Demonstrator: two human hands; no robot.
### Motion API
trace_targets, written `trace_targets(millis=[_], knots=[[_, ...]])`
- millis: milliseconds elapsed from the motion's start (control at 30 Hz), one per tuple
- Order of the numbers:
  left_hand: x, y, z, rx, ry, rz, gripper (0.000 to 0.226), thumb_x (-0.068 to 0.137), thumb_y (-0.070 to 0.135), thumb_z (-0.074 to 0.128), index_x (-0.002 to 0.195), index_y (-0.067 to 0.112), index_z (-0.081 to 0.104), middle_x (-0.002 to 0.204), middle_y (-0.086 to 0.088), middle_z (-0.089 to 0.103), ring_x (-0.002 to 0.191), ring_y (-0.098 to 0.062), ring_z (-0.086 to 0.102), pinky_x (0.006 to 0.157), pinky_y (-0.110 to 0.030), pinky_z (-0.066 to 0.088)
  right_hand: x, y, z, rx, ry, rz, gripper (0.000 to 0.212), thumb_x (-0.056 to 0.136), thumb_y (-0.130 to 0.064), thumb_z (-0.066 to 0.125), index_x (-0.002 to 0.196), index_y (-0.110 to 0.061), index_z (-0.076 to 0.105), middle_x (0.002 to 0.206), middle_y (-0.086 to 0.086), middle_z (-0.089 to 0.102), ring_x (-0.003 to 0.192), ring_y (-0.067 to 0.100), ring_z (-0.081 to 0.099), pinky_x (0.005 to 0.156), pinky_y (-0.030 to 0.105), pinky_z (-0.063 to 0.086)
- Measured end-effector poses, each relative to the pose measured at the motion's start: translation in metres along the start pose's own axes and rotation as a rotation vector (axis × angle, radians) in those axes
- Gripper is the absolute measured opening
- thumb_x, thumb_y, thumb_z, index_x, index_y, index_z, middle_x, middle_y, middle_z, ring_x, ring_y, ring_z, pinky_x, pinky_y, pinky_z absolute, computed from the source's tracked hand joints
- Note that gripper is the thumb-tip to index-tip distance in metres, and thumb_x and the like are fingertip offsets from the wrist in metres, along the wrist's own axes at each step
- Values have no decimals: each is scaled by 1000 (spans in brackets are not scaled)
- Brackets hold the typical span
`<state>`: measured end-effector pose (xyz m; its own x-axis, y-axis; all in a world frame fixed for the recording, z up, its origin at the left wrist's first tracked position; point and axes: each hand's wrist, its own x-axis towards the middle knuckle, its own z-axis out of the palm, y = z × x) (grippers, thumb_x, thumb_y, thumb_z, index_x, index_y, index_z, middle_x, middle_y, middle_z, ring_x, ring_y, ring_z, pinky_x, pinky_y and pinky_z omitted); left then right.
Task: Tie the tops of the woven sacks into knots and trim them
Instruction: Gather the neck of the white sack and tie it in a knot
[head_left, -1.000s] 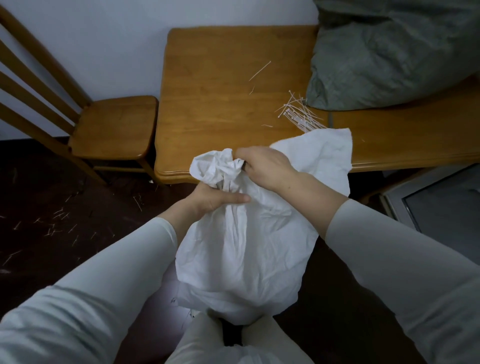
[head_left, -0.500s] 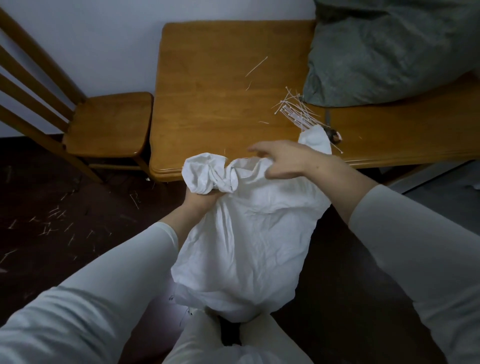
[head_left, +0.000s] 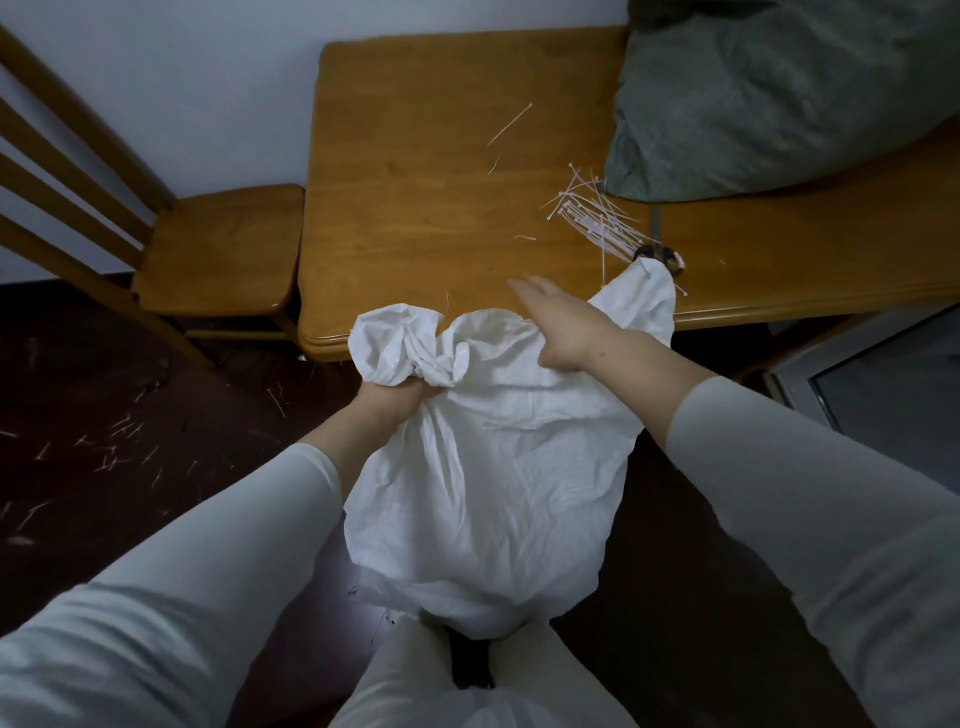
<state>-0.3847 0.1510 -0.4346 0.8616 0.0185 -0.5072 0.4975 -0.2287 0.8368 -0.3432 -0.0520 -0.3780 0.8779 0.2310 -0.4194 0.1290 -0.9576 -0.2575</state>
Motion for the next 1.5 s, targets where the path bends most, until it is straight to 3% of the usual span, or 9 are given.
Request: trace_targets(millis=[167,267,533,733,1000,1067,1167,1300,1500], knots=[[-12,0,-7,68,-58,16,44,87,20,65,128,10,51,123,-8,56,114,-24,54,94,-38,47,15,-7,12,33,-156,-78,63,85,-5,55,139,-31,37,134,4,52,114,27,56,85,37,52],[-14,-2,-10,59,-33,41,39,88,17,64,125,12,52,119,-6,55,114,-23,54,91,-36,46,12,-12,7,-101,-109,-104,15,92,-22,52,77,-24,56,96,6,58,111,30,55,76,34,43],[-20,6,9,-29,-29,63,47,84,16,70,128,12,53,123,-4,57,116,-21,55,93,-35,47,-12,-30,-31,-247,223,-206,26,92,-10,39,111,-13,57,107,10,63,101,32,57,63,31,34],[-19,5,11,-128,85,0,54,80,17,74,129,13,51,123,-3,57,112,-18,54,94,-35,46,-19,-18,-17,26,104,-62,25,95,-14,35,110,-11,55,109,9,61,98,31,57,79,42,47],[-22,26,24,223,-271,61,47,71,36,77,110,17,60,109,-6,63,103,-20,61,93,-39,52,-28,-46,-15,150,80,-207,23,95,-15,38,105,-10,59,109,8,62,99,27,56,81,41,45],[-19,24,26,220,-243,32,13,89,21,64,93,14,54,88,-1,54,82,-12,53,78,-23,47,-32,-47,-12,156,90,-222,26,94,-12,39,108,-13,61,111,6,62,101,25,56,82,39,46],[-12,15,27,191,-178,-32,32,98,6,43,69,17,38,71,-1,37,63,-10,35,61,-17,32,-41,-45,-14,196,87,-248,25,90,-11,47,107,-15,65,104,-3,61,100,17,56,86,36,47],[-12,8,26,194,-124,-34,35,96,4,49,66,18,37,70,0,38,62,-8,36,59,-17,33,-44,-30,-46,564,30,-52,43,83,9,41,106,-15,68,106,-8,61,104,13,59,87,34,51],[-13,4,23,216,-86,-31,30,96,8,51,70,20,40,74,1,41,69,-10,41,61,-18,36,-30,11,-38,96,-392,25,58,79,-10,63,134,-26,50,138,-4,50,128,20,46,107,39,38]])
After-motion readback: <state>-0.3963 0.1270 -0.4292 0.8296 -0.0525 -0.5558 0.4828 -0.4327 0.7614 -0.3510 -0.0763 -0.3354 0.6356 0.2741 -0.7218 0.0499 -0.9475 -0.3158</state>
